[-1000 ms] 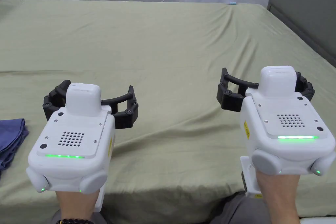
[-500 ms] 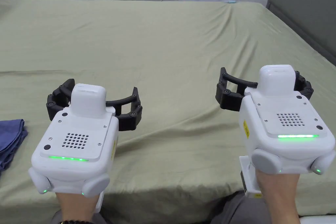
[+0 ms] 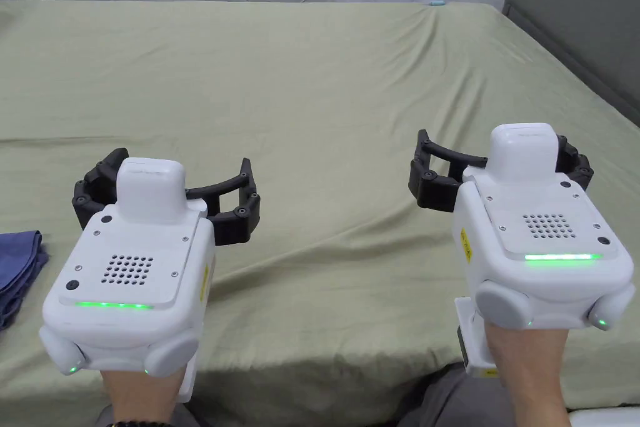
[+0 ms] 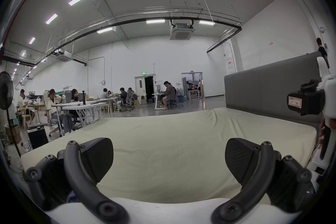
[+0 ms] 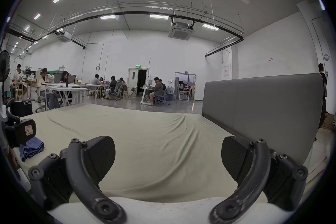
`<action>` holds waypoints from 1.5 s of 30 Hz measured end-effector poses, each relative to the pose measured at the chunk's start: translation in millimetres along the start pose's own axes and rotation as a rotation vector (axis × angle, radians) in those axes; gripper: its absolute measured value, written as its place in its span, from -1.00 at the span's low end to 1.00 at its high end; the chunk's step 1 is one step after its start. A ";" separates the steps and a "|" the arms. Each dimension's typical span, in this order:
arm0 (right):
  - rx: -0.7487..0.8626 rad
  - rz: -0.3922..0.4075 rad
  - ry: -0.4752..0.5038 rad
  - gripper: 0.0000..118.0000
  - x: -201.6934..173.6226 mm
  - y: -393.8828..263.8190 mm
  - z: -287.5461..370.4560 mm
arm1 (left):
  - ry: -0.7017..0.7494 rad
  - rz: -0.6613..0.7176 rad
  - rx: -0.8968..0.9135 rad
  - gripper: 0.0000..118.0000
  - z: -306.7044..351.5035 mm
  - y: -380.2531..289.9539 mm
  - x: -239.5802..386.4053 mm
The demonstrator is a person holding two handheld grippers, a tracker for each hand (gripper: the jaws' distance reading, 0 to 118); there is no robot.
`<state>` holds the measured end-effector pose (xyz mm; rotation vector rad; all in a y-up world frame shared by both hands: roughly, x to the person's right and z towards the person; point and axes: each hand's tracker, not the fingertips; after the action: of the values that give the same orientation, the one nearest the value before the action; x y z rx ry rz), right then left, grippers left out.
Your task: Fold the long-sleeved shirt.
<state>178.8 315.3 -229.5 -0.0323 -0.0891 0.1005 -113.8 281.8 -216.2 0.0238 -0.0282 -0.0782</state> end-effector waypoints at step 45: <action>-0.248 -0.131 -0.109 0.96 -13.2 23.3 -14.1 | 0.009 0.026 -0.044 1.00 -10.3 -2.9 2.0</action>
<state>164.7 336.7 -245.5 -0.2686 -0.2121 -0.0401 -111.7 279.0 -226.5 -0.0200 -0.0173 -0.0526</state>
